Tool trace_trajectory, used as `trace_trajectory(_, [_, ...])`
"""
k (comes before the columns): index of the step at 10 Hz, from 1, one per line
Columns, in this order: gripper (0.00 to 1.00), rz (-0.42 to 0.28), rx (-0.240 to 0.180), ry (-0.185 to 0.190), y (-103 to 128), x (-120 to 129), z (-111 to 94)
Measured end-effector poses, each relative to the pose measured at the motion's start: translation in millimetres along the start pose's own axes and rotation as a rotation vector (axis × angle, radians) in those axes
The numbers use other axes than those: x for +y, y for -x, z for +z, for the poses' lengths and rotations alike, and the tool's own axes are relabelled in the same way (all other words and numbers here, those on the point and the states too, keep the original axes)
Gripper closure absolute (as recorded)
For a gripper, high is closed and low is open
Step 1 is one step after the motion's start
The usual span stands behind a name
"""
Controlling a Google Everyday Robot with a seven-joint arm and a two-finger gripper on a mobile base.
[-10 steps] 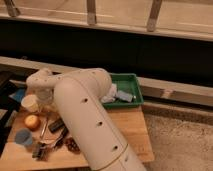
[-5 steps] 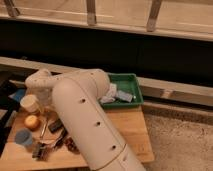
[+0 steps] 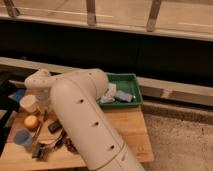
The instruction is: Place fork in tray
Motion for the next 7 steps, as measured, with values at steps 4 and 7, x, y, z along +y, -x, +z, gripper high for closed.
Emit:
trace_trajectory(4, [0.82,-0.009,-0.009,-0.014,-2.5,3.7,0.9])
trace_trajectory(7, [0.82,0.025,-0.067,-0.002,15.6,-22.4,-21.2])
